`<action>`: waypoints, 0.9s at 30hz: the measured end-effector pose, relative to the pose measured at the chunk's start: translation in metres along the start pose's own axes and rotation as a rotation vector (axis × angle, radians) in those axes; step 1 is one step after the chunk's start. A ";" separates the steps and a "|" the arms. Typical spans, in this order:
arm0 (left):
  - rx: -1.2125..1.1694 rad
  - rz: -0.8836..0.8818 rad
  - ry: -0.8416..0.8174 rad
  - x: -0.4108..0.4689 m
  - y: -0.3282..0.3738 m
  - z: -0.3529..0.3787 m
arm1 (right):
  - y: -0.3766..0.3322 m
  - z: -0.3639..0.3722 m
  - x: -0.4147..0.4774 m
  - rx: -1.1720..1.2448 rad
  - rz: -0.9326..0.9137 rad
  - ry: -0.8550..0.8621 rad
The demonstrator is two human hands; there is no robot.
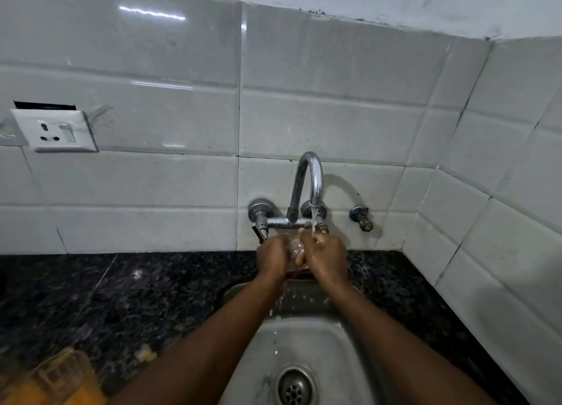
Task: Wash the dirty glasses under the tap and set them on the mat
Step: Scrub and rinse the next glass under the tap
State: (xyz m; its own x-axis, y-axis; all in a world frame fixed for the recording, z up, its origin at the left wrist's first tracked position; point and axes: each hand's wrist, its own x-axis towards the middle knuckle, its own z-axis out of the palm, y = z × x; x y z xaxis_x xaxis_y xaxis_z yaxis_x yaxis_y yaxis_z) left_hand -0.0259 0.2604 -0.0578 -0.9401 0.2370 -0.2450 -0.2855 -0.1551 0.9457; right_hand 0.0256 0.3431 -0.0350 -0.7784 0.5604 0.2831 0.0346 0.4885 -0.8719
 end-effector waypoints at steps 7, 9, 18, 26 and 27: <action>1.239 0.882 0.105 -0.009 0.024 0.008 | 0.016 0.016 -0.010 0.710 0.765 -0.131; 1.324 1.014 0.089 -0.012 0.027 0.014 | 0.015 0.013 -0.010 0.855 0.776 -0.159; 1.275 0.932 0.133 -0.010 0.023 0.009 | 0.014 0.008 -0.014 0.747 0.786 -0.171; 0.106 -0.283 -0.193 0.006 0.008 -0.020 | 0.005 0.006 -0.014 -0.033 -0.121 -0.218; 0.051 -0.305 -0.235 0.007 0.005 -0.021 | 0.008 0.002 -0.014 -0.049 -0.162 -0.274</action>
State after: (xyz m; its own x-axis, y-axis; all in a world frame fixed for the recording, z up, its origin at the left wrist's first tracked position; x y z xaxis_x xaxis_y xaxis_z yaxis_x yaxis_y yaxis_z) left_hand -0.0376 0.2406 -0.0588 -0.7435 0.4787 -0.4670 -0.5306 0.0029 0.8476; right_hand 0.0355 0.3377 -0.0465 -0.9157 0.2752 0.2930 -0.0788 0.5919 -0.8022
